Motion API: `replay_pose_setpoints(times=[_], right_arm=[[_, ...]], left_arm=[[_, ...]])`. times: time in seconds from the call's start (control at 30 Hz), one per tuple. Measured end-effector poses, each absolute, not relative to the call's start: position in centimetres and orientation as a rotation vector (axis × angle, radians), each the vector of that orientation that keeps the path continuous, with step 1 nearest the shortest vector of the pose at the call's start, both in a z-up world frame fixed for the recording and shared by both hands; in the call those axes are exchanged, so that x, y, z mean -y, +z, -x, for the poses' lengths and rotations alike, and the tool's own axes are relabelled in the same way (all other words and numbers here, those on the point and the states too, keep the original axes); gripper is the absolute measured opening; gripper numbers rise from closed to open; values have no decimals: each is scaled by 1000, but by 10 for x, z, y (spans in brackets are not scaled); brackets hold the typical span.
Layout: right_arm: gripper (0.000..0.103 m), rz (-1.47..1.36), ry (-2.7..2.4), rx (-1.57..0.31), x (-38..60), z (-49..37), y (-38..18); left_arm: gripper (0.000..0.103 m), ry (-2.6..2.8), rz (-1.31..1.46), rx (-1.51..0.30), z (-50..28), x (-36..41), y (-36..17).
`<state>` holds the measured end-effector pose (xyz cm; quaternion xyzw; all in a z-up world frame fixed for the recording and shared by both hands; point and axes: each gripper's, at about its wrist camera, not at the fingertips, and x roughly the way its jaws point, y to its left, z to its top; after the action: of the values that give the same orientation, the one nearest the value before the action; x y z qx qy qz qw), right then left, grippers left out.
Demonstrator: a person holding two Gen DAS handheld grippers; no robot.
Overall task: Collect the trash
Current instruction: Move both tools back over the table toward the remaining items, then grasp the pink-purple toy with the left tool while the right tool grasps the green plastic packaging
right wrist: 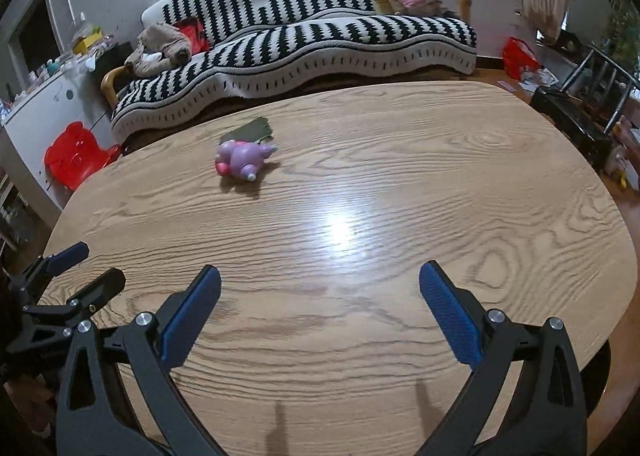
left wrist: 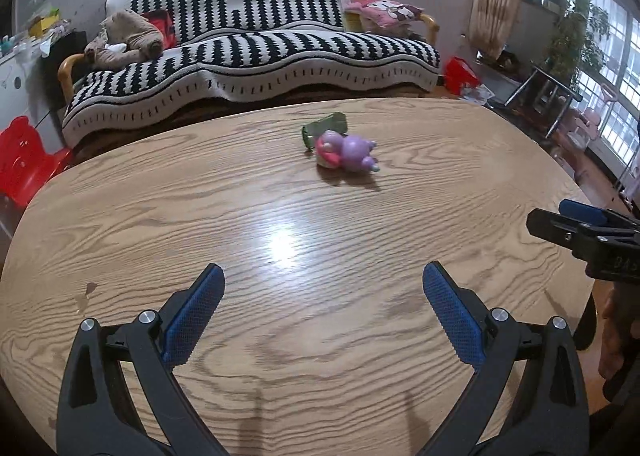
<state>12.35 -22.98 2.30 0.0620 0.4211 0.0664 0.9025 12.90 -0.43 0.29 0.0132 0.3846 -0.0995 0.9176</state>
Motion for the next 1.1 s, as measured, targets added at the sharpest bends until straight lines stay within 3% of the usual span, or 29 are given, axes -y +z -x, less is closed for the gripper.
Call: replay_pose_setpoints(times=[0.33, 0.6, 1.1], right_arm=[[96, -121, 142, -876, 225, -130, 18], [96, -142, 111, -898, 250, -130, 11], [96, -87, 138, -950, 275, -136, -1]], left_arm=[[96, -181, -11, -812, -142, 9, -7], [96, -165, -55, -800, -198, 52, -10], [96, -120, 7, -925, -304, 79, -61]])
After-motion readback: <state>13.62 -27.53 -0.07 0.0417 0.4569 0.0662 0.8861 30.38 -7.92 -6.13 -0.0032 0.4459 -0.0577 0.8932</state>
